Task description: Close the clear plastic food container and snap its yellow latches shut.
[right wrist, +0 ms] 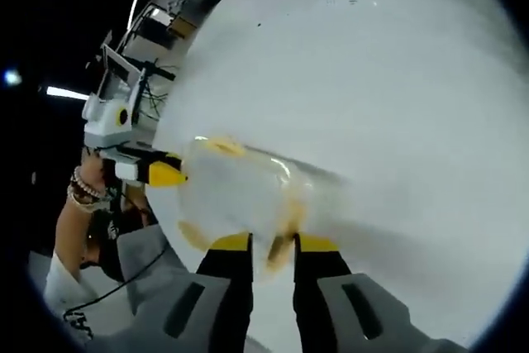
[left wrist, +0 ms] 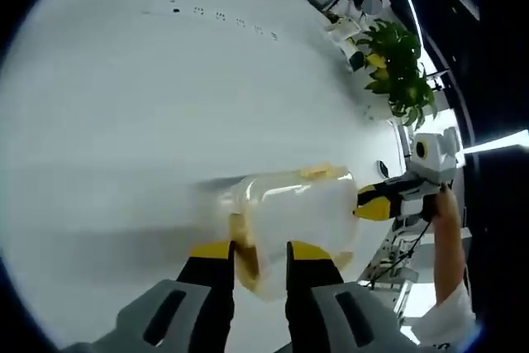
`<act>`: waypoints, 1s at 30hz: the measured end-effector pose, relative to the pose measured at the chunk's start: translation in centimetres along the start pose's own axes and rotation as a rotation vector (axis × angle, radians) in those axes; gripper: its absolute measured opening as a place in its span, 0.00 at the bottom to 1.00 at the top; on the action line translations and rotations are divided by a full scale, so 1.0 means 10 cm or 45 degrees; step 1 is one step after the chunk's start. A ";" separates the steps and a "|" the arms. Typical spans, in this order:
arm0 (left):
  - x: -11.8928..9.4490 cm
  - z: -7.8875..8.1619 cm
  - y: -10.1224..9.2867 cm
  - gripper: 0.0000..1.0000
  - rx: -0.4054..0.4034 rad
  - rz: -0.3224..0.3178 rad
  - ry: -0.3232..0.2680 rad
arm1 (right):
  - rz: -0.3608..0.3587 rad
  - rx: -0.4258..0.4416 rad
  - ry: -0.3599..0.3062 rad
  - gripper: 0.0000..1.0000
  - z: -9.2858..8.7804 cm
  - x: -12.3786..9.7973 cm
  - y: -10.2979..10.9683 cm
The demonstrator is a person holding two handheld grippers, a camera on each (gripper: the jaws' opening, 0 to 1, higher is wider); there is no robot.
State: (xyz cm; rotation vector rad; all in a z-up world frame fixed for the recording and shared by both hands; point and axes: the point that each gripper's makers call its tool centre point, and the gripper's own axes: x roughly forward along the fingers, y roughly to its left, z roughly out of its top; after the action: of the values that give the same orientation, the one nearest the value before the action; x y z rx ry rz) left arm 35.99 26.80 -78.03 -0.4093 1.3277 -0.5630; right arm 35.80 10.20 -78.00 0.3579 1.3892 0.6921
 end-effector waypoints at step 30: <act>0.09 0.07 -0.11 0.24 0.290 0.045 -0.152 | 0.065 0.075 -0.075 0.13 0.05 0.06 -0.01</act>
State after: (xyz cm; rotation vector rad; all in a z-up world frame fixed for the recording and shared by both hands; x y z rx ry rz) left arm 36.61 25.31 -77.97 -0.2282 1.1402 -0.6428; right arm 36.29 10.58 -78.43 0.4582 1.3504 0.6779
